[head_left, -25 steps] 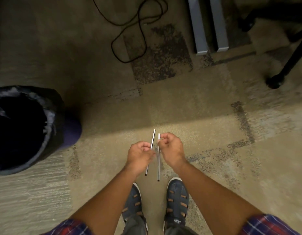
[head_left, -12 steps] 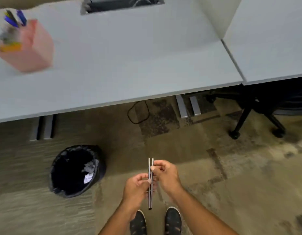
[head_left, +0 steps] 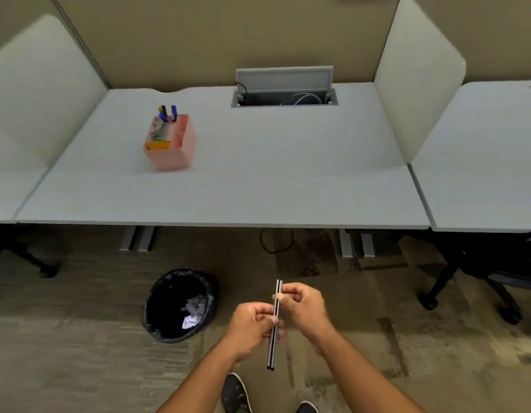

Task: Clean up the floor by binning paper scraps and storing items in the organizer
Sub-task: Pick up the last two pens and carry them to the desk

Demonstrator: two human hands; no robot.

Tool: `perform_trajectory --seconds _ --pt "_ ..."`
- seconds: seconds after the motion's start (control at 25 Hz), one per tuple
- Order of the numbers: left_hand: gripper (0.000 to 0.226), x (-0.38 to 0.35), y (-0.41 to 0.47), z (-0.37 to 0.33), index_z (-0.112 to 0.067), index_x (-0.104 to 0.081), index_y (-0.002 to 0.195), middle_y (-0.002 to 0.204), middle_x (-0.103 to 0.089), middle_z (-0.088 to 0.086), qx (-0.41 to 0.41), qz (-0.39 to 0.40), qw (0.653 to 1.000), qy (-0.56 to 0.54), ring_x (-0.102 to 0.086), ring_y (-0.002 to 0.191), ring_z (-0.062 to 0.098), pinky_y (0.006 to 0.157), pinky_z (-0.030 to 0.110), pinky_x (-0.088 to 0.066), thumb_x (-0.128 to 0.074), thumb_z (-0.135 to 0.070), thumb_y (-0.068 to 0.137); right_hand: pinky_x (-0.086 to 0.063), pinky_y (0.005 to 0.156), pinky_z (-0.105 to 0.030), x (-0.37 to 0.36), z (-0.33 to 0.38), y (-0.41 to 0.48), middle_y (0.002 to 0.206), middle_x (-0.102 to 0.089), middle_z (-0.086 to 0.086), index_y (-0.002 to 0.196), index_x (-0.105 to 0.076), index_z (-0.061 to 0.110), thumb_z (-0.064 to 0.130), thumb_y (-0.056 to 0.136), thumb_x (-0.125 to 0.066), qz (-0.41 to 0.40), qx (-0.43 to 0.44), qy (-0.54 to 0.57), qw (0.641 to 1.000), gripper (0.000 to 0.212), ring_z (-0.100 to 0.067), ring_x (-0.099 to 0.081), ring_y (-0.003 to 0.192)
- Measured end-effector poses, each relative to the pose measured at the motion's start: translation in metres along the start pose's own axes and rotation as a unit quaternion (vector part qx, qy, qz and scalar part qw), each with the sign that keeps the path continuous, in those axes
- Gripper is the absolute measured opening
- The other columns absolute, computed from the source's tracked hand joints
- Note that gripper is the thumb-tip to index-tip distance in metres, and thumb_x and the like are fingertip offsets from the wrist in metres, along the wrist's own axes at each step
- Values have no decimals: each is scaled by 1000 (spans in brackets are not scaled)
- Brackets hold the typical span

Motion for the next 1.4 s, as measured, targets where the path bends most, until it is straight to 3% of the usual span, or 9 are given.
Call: perform_trajectory --seconds 0.16,0.32,0.6,0.84,1.08,1.28,1.4 --pt "18 39 -3 -16 -3 -74 101 86 -80 14 6 -8 1000 21 -79 83 33 76 43 -65 -60 5 94 -61 84 -31 -35 42 5 90 -80 4 100 -75 23 16 90 -74 59 -9 -28 998 12 -9 -76 87" --pt "18 104 13 -48 -9 -79 95 93 -80 22 -3 3 1000 23 -78 91 40 89 55 -62 -64 1 90 -62 84 -30 -89 91 26 88 -80 4 99 -74 22 14 92 -72 58 12 -65 996 11 -8 -76 86" --pt "13 221 41 -126 -7 -77 101 93 -81 14 -44 -26 998 44 -81 87 25 88 43 -64 -66 -4 95 -63 85 -37 -186 189 77 86 -78 4 90 -76 23 22 90 -73 63 67 -119 989 3 -13 -75 83" --pt "15 284 62 -185 -10 -77 106 97 -81 10 -92 -43 993 55 -80 90 19 91 40 -63 -66 -8 97 -64 79 -31 -235 254 116 86 -79 4 94 -77 23 19 88 -75 46 108 -104 988 7 -13 -76 81" --pt "25 342 114 -242 -20 -76 115 101 -79 -3 -128 -156 978 61 -77 91 13 91 39 -63 -74 -20 90 -64 82 -44 -254 339 192 84 -79 -3 96 -76 20 18 87 -76 35 158 -78 984 9 -25 -76 82" --pt "26 403 163 -287 -21 -73 120 110 -75 -3 -110 -259 957 75 -71 102 17 99 42 -59 -68 -25 95 -63 78 -33 -258 428 274 88 -76 1 90 -69 33 23 94 -70 -26 219 -42 974 11 -21 -74 84" --pt "31 426 190 -311 -18 -70 127 118 -72 -2 -89 -294 947 95 -68 109 19 102 41 -57 -66 -24 97 -62 75 -29 -262 456 333 91 -75 2 99 -69 27 23 97 -66 -61 219 -40 973 5 -19 -73 85"
Point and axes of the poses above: each hand's wrist, its own y-axis towards the middle knuckle, its own x-axis out of the back of the hand, z = x × y, the point moved 6 cm from there along y, towards the middle knuckle
